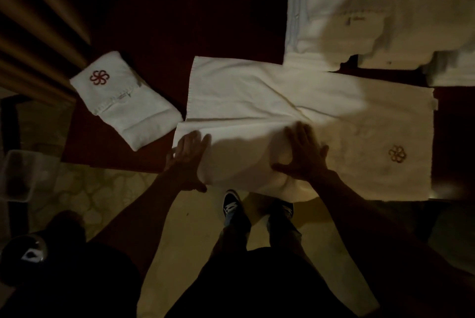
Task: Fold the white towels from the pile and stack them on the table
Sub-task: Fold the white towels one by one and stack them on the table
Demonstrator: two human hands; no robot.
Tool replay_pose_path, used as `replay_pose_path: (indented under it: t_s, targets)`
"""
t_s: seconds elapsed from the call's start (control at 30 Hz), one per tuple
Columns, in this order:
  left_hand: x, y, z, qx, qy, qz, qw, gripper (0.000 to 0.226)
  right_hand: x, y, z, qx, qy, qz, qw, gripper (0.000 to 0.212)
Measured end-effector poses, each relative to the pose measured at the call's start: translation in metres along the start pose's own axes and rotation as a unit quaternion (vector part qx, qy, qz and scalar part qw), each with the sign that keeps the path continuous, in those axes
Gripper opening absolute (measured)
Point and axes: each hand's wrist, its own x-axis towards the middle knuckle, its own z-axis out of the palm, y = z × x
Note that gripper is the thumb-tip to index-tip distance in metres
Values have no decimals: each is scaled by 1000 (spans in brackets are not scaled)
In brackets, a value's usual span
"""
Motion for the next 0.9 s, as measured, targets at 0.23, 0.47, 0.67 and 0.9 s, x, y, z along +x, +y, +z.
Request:
replay_pose_path:
  t_s: [0.23, 0.47, 0.67, 0.9]
  targets:
    - [16, 9, -19, -74, 144, -31, 986, 68, -15, 11, 2, 78, 135, -45, 987, 88]
    - [48, 73, -33, -95, 183, 30, 978, 58, -25, 56, -2, 113, 189, 81, 972, 76]
    - [60, 112, -20, -106, -19, 19, 994, 117, -51, 102, 7, 127, 29, 230, 964, 116]
    - [60, 128, -20, -101, -62, -27, 993, 139, -45, 137, 4, 126, 32, 175, 976, 124]
